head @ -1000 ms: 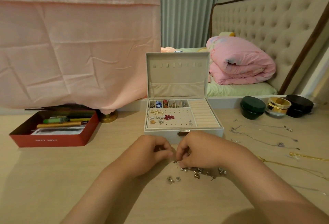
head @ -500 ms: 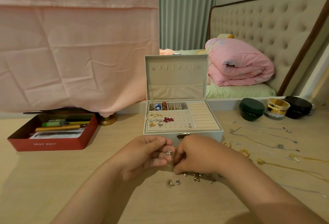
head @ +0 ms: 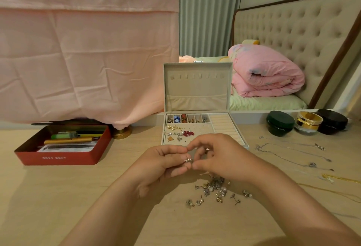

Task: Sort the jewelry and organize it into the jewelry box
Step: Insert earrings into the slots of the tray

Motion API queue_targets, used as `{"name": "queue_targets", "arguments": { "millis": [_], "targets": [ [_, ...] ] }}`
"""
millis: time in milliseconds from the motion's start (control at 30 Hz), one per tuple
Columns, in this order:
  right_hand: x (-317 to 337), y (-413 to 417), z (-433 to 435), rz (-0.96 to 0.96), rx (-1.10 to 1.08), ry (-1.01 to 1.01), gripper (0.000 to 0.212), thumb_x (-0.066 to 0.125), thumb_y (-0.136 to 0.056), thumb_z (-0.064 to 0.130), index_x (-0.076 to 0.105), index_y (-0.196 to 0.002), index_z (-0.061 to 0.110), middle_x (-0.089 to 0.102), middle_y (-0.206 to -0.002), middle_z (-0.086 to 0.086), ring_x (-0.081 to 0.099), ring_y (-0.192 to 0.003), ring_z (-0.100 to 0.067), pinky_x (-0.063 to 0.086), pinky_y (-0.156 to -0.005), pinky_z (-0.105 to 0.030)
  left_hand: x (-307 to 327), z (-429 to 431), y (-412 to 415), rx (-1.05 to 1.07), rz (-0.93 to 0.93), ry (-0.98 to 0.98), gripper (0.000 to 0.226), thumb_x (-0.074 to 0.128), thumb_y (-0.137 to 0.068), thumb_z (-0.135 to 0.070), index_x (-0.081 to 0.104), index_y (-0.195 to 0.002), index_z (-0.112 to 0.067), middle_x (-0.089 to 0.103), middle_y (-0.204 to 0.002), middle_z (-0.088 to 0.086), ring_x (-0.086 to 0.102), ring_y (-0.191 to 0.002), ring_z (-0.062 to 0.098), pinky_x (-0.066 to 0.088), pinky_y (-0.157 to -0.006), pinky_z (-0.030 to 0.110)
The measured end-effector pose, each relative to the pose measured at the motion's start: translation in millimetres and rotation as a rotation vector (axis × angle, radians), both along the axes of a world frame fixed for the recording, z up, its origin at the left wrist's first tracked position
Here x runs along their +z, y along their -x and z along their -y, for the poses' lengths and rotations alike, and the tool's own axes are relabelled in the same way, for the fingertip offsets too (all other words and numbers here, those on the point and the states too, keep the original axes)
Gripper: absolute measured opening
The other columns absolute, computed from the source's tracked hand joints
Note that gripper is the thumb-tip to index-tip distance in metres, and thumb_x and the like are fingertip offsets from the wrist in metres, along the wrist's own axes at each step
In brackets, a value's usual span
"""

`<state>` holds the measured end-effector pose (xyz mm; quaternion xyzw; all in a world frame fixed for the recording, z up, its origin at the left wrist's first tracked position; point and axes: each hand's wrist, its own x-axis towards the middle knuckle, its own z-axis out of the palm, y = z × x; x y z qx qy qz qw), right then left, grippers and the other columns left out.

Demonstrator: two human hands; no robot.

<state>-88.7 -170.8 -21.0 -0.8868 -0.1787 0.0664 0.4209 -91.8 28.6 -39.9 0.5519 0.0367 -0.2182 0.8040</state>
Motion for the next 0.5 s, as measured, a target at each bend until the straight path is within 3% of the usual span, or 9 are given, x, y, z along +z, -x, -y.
{"name": "queue_targets", "arguments": {
  "millis": [67,200,300,400,500],
  "targets": [
    [0.4,1.2,-2.3,0.058,-0.036,-0.052,0.033,0.083,-0.081,0.017,0.072,-0.107,0.035,0.074,-0.087,0.011,0.056,-0.055,0.000,0.049,-0.061,-0.024,1.8,2.3,0.0,0.047,-0.001,0.057,0.033,0.071,-0.068,0.005,0.069,-0.101,0.005,0.072,-0.090,0.023,0.074,-0.074,0.023,0.062,-0.065,0.025],
    [4.0,4.5,-4.5,0.090,-0.045,-0.190,0.030,0.080,-0.082,0.015,0.075,-0.102,0.037,0.073,-0.089,0.009,0.051,-0.056,-0.015,0.048,-0.058,-0.030,7.9,2.0,-0.6,0.044,-0.009,0.142,0.041,0.068,-0.073,0.005,0.068,-0.114,0.006,0.072,-0.100,0.023,0.074,-0.078,0.021,0.061,-0.069,0.023],
    [6.5,7.0,-4.7,0.108,-0.031,-0.224,0.026,0.075,-0.085,0.010,0.078,-0.100,0.032,0.072,-0.088,0.007,0.051,-0.054,-0.013,0.047,-0.055,-0.026,10.9,3.7,0.6,0.054,0.003,0.167,0.047,0.066,-0.074,0.005,0.064,-0.121,0.008,0.071,-0.103,0.024,0.074,-0.079,0.020,0.061,-0.068,0.022],
    [8.2,7.9,-2.4,0.078,-0.055,-0.257,0.024,0.070,-0.089,0.009,0.079,-0.099,0.030,0.069,-0.067,0.011,0.055,-0.052,-0.020,0.044,-0.046,-0.024,12.2,7.5,2.9,0.091,0.027,0.161,0.047,0.067,-0.073,0.004,0.063,-0.119,0.011,0.070,-0.109,0.028,0.074,-0.077,0.021,0.061,-0.066,0.022],
    [8.8,4.4,-2.4,0.080,-0.081,-0.305,0.019,0.073,-0.090,0.015,0.081,-0.092,0.032,0.067,-0.056,-0.005,0.055,-0.048,-0.024,0.046,-0.047,-0.029,14.8,12.5,4.6,0.105,0.069,0.128,0.042,0.068,-0.072,0.003,0.065,-0.114,0.009,0.072,-0.104,0.026,0.074,-0.075,0.020,0.061,-0.066,0.022]
  ]
}}
